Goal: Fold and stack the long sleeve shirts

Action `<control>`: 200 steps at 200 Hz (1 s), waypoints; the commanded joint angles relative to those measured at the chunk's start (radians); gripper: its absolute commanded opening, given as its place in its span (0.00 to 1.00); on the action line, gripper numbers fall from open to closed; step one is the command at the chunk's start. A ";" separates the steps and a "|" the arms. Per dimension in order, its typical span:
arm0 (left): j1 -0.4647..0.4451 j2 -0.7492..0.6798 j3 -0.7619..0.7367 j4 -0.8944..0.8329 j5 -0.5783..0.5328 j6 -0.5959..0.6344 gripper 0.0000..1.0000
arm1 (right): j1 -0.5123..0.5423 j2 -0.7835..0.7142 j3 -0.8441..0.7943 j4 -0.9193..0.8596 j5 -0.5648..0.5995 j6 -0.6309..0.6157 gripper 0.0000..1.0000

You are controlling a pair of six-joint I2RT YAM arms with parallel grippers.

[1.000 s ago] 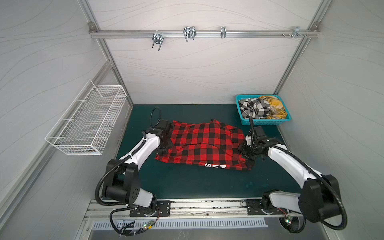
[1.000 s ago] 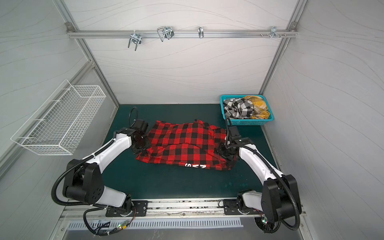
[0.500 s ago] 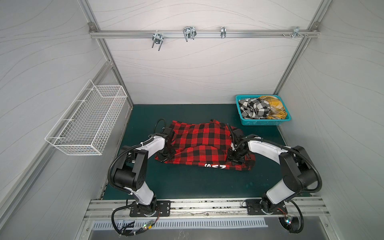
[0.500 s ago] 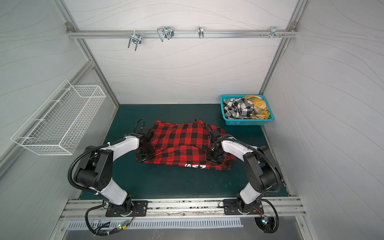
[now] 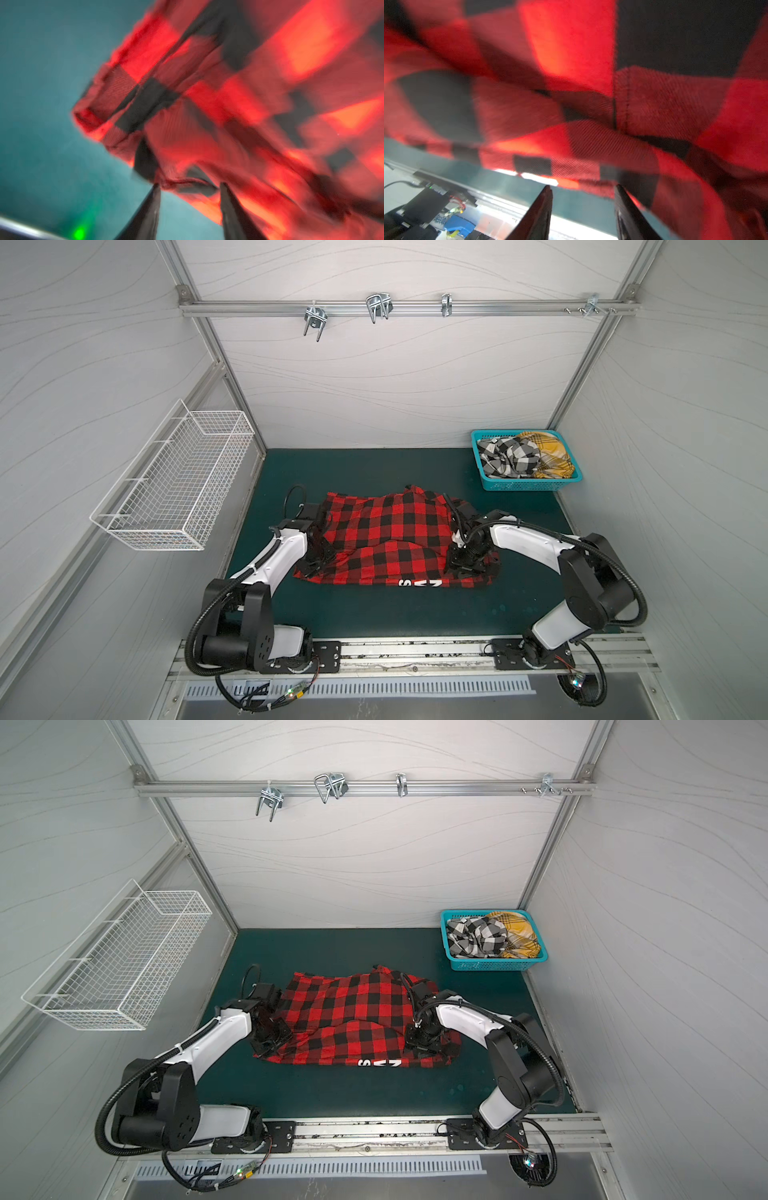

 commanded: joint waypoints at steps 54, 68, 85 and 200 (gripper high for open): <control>0.019 0.518 0.781 -0.021 -0.124 0.301 0.66 | -0.206 -0.022 0.328 -0.047 0.007 -0.076 0.62; 0.023 0.643 0.904 -0.053 -0.126 0.307 0.66 | -0.242 0.021 0.366 -0.043 -0.010 -0.090 0.62; 0.035 0.759 1.017 -0.072 -0.087 0.295 0.66 | -0.267 0.069 0.400 -0.035 -0.014 -0.107 0.62; 0.079 1.016 1.132 -0.076 -0.006 0.230 0.24 | -0.346 0.324 0.611 -0.043 0.014 -0.158 0.65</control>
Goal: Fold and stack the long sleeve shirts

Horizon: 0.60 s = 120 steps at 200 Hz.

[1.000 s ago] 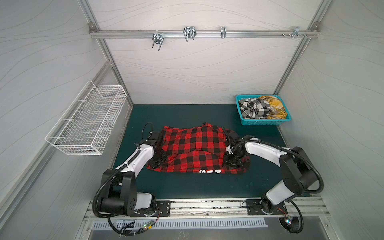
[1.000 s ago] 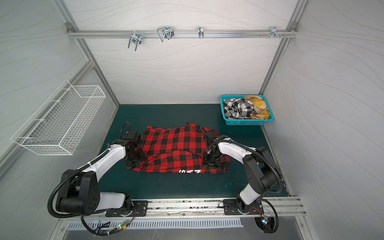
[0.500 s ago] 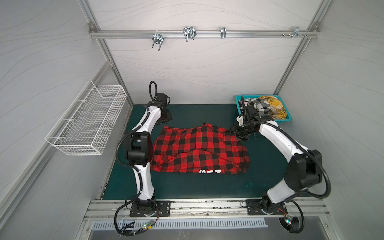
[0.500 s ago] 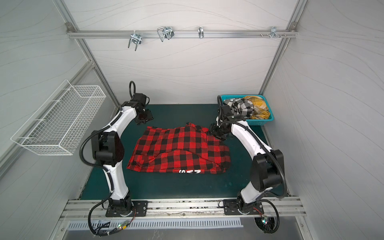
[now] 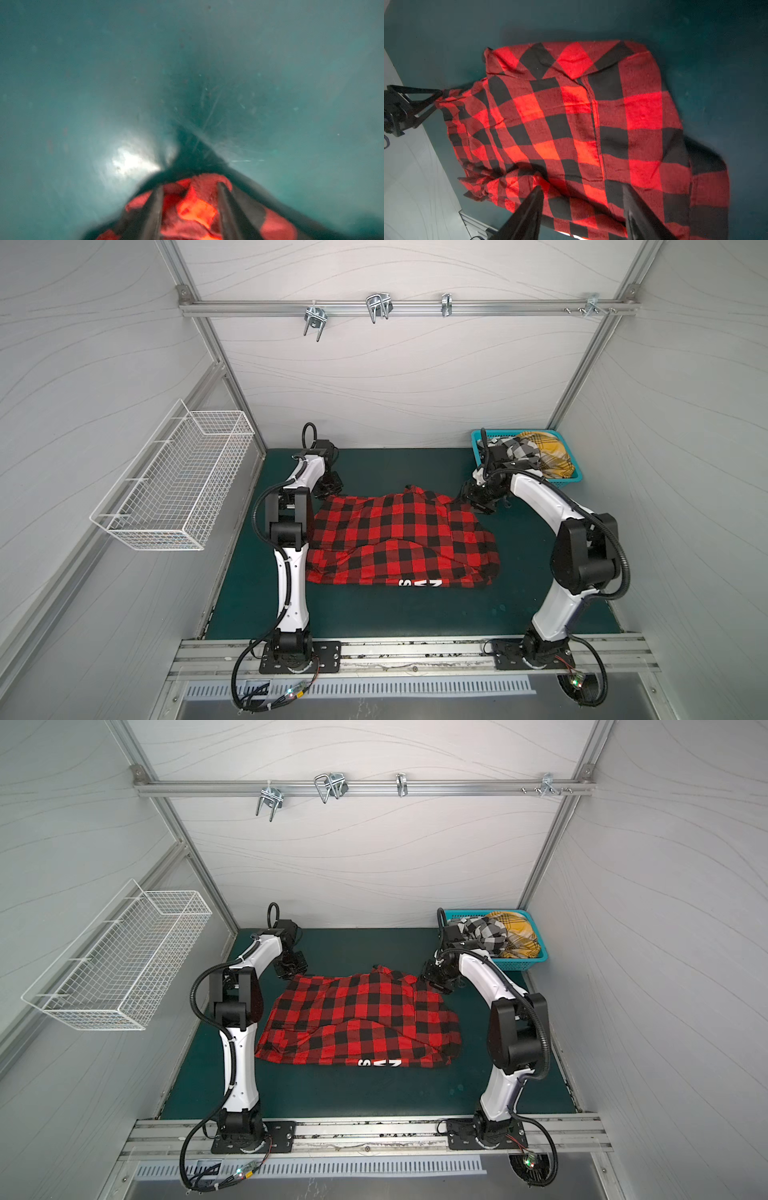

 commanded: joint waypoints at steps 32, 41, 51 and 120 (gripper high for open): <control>0.006 -0.039 0.004 0.019 0.001 -0.022 0.00 | -0.015 0.245 0.323 -0.117 0.072 -0.092 0.68; 0.007 -0.067 -0.017 0.031 0.007 -0.028 0.00 | -0.017 0.290 0.371 -0.132 0.101 -0.102 0.68; 0.007 -0.105 -0.044 0.046 0.017 -0.033 0.00 | -0.018 0.340 0.414 -0.145 0.124 -0.115 0.68; 0.006 -0.317 -0.302 0.146 0.088 -0.083 0.00 | -0.039 0.529 0.488 -0.120 0.088 -0.163 0.64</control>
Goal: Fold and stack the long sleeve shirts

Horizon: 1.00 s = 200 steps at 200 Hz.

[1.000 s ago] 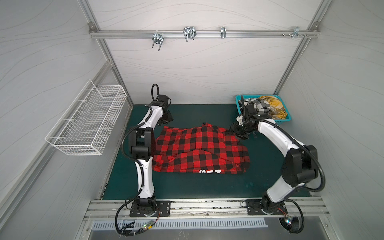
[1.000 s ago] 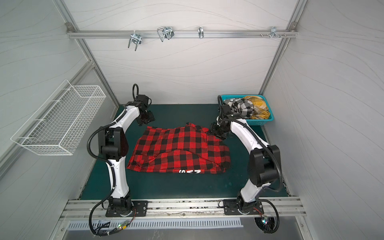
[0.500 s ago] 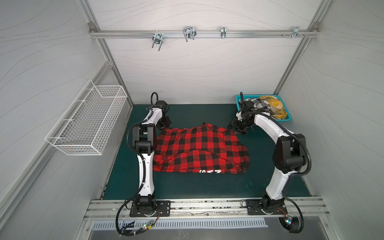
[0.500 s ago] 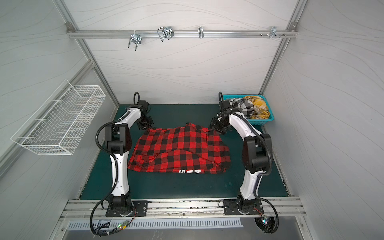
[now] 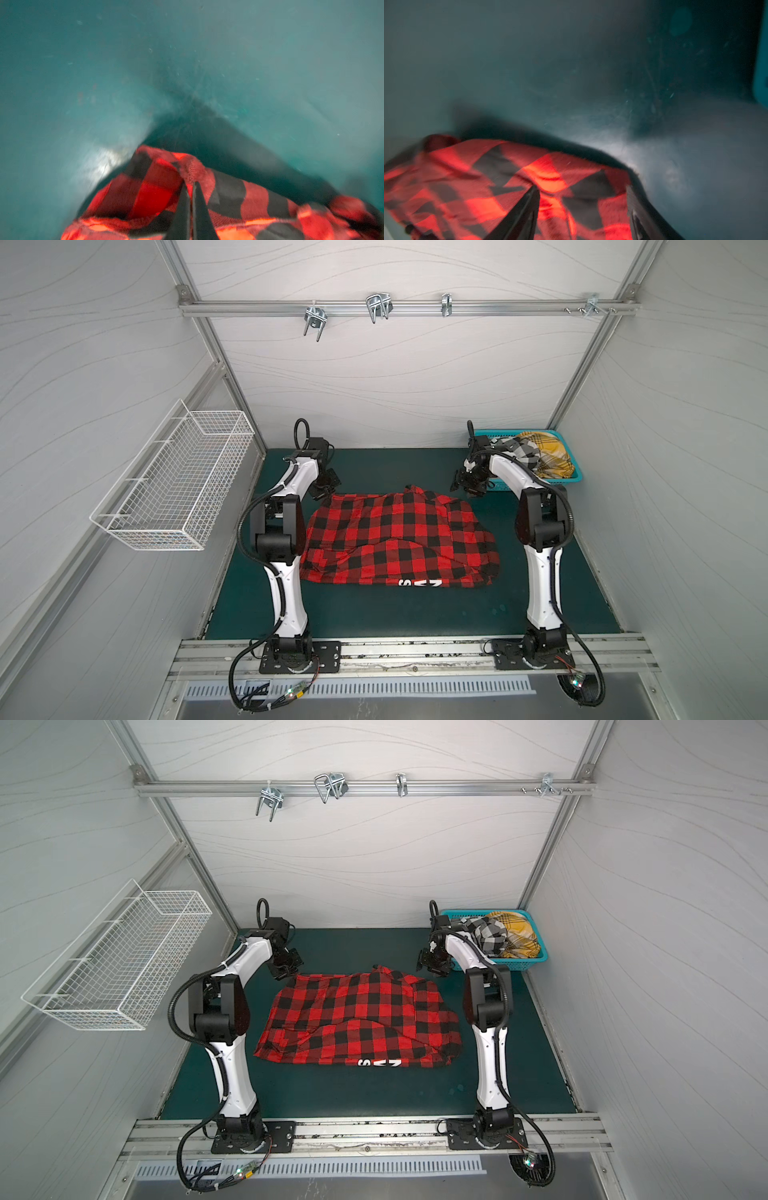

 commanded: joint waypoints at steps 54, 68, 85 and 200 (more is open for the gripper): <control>0.004 -0.088 -0.155 0.088 0.058 -0.071 0.00 | 0.002 -0.013 -0.105 0.056 -0.061 -0.006 0.35; 0.005 -0.095 -0.169 0.087 0.065 -0.079 0.00 | 0.002 -0.016 -0.114 0.052 -0.081 -0.005 0.22; 0.004 -0.114 -0.196 0.092 0.058 -0.087 0.00 | 0.011 -0.040 -0.135 0.048 -0.088 -0.009 0.01; 0.004 -0.228 -0.403 0.126 0.028 -0.074 0.00 | 0.302 -0.449 -0.752 0.215 0.094 0.054 0.23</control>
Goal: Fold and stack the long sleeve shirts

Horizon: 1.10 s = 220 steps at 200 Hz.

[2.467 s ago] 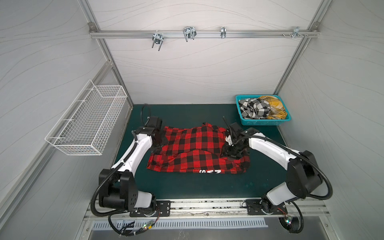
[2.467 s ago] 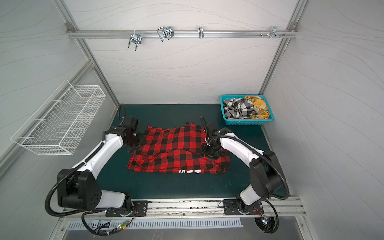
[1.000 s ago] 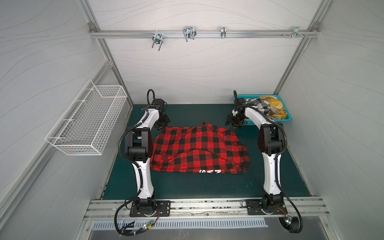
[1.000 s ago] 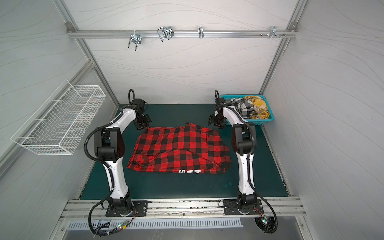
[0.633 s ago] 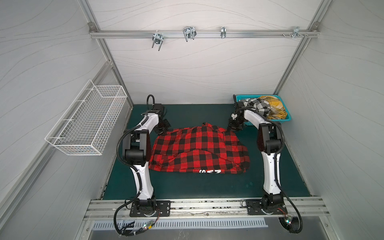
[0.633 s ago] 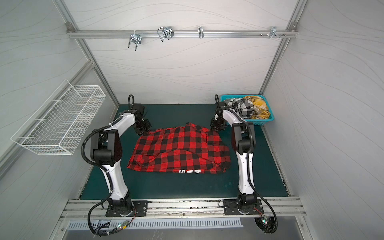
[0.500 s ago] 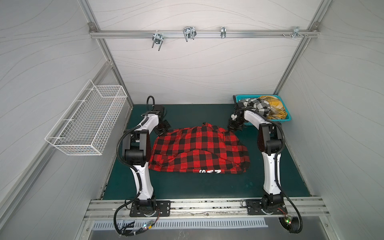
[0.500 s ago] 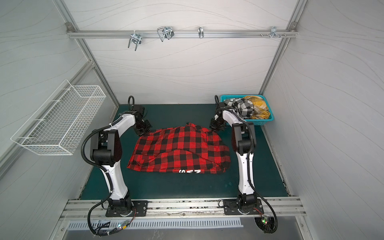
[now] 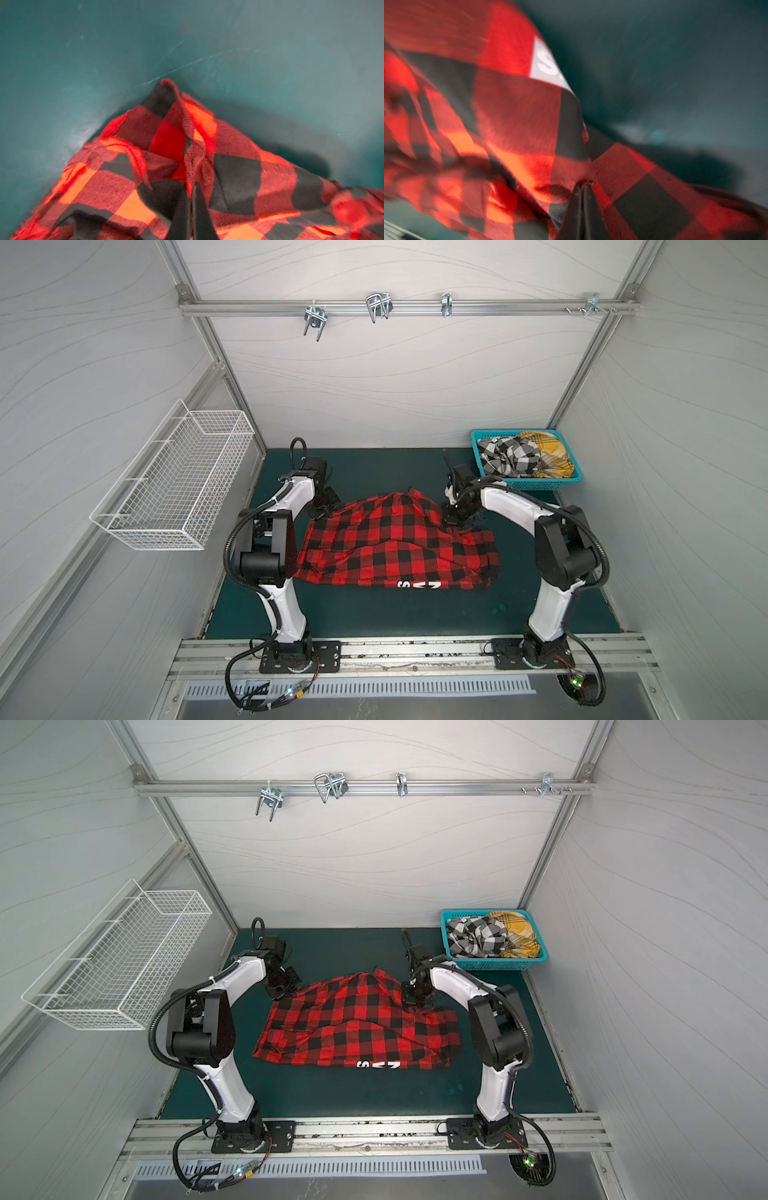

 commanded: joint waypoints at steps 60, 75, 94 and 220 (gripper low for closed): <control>0.005 -0.005 -0.059 0.023 -0.026 0.034 0.00 | -0.029 -0.029 0.111 -0.114 0.018 -0.018 0.56; 0.005 0.005 -0.061 0.023 -0.038 0.041 0.00 | -0.077 -0.010 0.179 -0.116 -0.048 -0.017 0.60; 0.005 0.025 -0.064 0.024 -0.048 0.046 0.00 | -0.163 0.041 0.223 -0.078 -0.199 0.011 0.59; 0.012 0.023 -0.083 0.031 -0.058 0.060 0.00 | -0.224 0.264 0.141 0.127 -0.591 0.091 0.48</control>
